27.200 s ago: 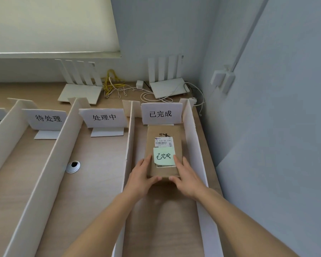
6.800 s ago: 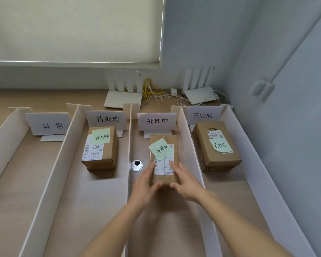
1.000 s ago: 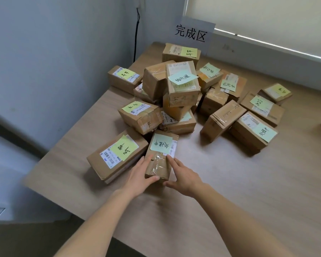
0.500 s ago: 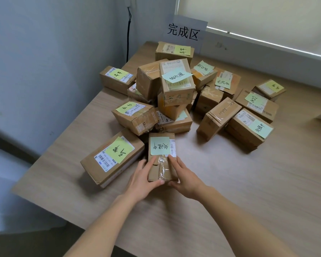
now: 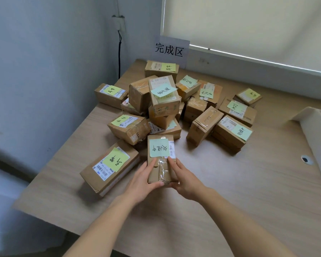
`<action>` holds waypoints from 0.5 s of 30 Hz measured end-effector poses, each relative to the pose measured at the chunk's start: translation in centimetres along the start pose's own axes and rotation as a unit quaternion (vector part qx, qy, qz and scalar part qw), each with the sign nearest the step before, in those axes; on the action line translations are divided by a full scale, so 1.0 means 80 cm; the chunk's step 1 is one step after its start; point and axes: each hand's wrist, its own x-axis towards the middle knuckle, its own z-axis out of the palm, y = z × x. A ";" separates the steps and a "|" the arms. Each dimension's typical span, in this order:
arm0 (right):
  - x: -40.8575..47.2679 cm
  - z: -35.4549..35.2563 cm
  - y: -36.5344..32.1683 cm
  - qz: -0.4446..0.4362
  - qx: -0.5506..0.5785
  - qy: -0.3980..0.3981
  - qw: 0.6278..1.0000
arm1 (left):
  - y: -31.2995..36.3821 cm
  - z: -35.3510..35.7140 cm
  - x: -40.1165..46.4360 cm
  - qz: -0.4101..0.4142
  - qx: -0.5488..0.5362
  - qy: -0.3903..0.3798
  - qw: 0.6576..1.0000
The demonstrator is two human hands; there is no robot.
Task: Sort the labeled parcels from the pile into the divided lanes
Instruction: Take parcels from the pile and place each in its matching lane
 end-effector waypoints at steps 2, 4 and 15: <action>-0.017 -0.027 -0.011 -0.003 -0.005 0.016 1.000 | 0.032 -0.013 0.000 0.010 0.015 0.003 1.000; -0.036 -0.060 -0.021 0.001 -0.013 0.036 0.999 | 0.069 -0.027 0.001 0.030 0.034 0.007 0.999; -0.246 -0.288 -0.034 0.034 -0.060 0.191 0.979 | 0.379 -0.052 -0.018 0.204 0.111 0.025 0.972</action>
